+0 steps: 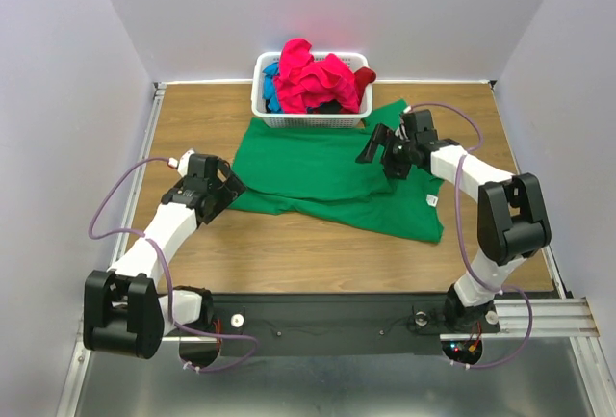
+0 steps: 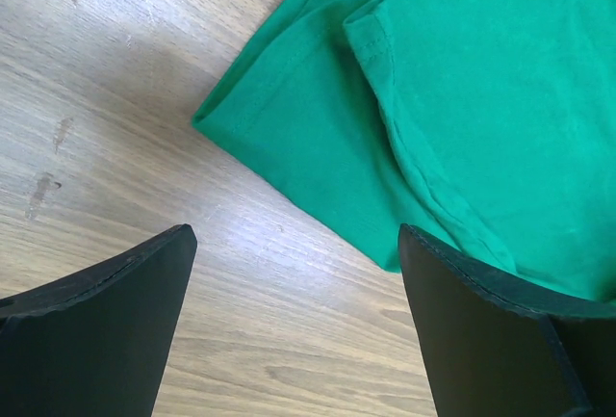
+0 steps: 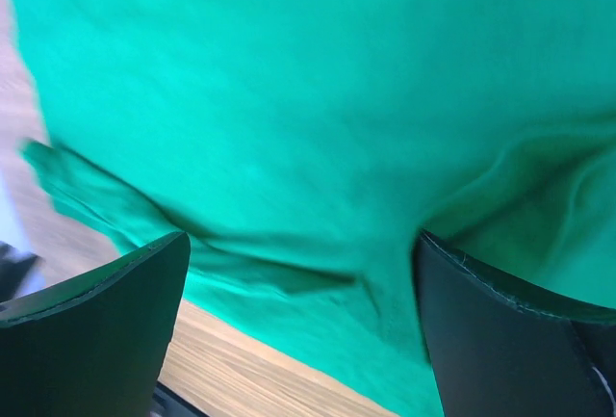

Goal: Fold and stack the t-shirts
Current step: Fold the tshirt

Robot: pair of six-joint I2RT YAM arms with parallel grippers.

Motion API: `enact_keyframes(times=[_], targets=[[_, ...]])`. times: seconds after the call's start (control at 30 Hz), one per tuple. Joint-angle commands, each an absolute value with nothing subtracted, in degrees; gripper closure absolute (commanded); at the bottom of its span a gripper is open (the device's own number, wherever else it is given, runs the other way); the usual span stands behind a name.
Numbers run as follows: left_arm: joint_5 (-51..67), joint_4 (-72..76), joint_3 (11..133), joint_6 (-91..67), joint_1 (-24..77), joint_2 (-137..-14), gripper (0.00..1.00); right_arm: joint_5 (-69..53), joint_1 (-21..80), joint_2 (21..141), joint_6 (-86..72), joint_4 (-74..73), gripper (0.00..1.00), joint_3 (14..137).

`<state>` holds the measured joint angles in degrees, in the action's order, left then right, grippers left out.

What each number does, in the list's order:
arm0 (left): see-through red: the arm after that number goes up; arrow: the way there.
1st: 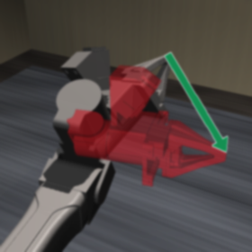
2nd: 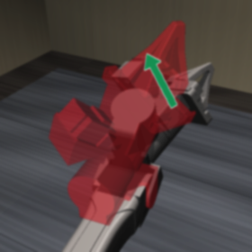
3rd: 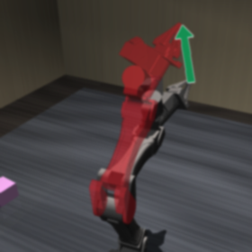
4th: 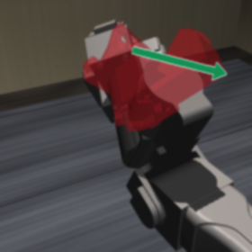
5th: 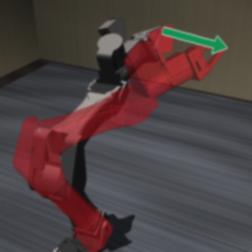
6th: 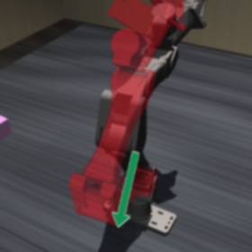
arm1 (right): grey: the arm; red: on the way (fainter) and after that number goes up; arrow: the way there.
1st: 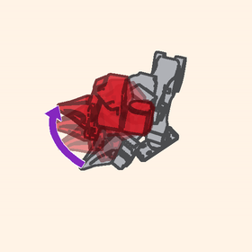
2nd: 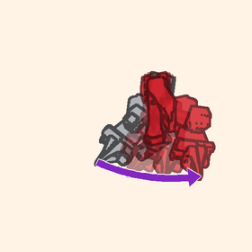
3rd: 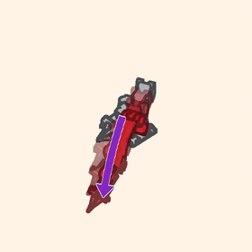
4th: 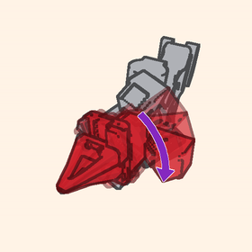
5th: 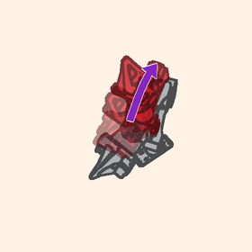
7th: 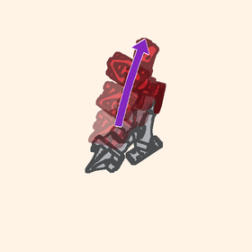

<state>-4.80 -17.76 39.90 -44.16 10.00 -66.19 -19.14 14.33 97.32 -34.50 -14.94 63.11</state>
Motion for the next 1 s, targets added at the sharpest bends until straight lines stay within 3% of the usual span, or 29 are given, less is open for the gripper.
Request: enact_keyframes(times=[0.0,0.17,0.47,0.67,0.97], targets=[[-5.71,-18.11,43.15,-44.12,9.76,-65.74,0.02,-17.06,14.85,99.75,-41.12,-12.56,0.00,68.11],[-5.71,-18.98,45.87,-43.68,9.76,-67.06,0.02,-13.45,14.85,101.96,-43.33,-16.35,0.00,71.55],[-2.11,-15.39,48.43,-42.98,9.76,-71.36,0.02,-1.06,14.85,89.75,-40.25,-21.70,0.00,66.02],[-0.53,-11.78,46.41,-42.89,9.76,-72.60,0.01,-5.44,14.85,81.57,-38.05,-21.72,0.00,56.00],[1.15,-11.77,46.76,-42.89,9.76,-74.18,0.02,-5.19,20.39,92.71,-39.02,-20.30,0.00,62.05]])
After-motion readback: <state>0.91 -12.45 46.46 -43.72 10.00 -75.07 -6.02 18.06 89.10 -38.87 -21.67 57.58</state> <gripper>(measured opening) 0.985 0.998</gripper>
